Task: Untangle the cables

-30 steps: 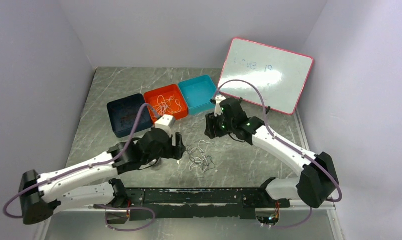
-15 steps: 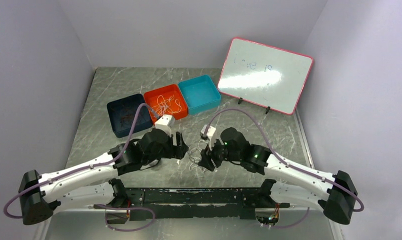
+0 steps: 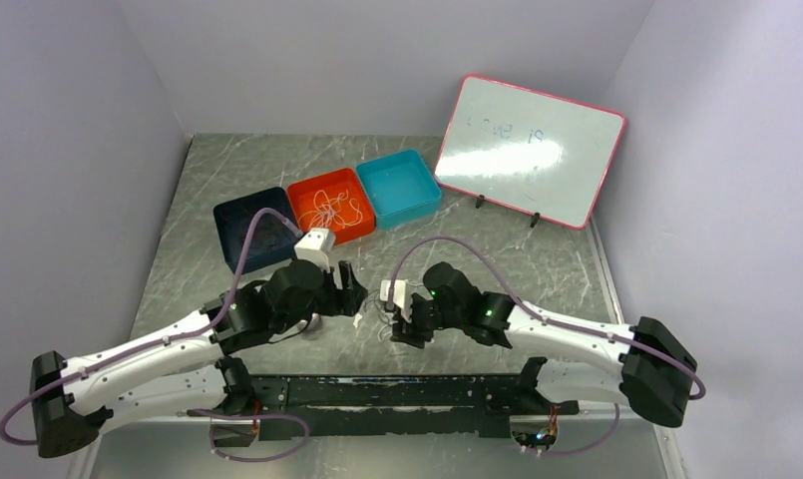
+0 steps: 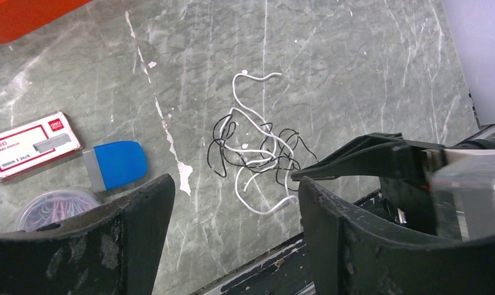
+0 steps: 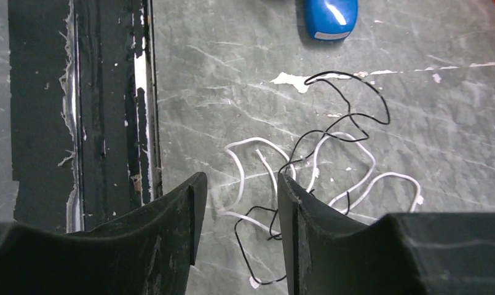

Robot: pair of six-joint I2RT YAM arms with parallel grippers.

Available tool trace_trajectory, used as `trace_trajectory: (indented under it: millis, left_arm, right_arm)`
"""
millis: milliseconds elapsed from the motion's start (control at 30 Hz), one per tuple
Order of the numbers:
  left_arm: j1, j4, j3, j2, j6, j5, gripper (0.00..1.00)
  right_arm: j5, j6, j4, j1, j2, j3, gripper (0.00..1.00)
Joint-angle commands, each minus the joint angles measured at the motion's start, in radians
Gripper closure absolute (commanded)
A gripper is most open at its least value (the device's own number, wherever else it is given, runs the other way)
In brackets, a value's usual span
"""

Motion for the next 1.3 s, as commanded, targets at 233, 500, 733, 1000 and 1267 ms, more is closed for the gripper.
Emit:
trace_trajectory:
  millis: [233,500,733,1000,1267]
  left_arm:
    - [0.002,-0.094,-0.035,-0.157,-0.086,-0.114,0.23]
    - [0.002,-0.144,-0.022,-0.189,-0.093,-0.141,0.23]
    - [0.002,-0.157,-0.019,-0.202,-0.095,-0.154,0.23]
    - [0.001,-0.153,-0.024,-0.216,-0.09,-0.165,0.23]
    - [0.003,0.005,-0.049,-0.267,0.04,-0.091,0.2]
  right_arm:
    - [-0.022,-0.078,0.008,0.006,0.106,0.033,0.53]
    - [-0.032,-0.102,-0.03,0.005,0.186,0.08,0.56]
    - [-0.031,-0.093,-0.026,0.005,0.216,0.097,0.81]
    - [0.017,-0.085,-0.034,0.005,0.147,0.107,1.0]
    - [0.124,0.116,0.028,0.005,0.005,0.164,1.0]
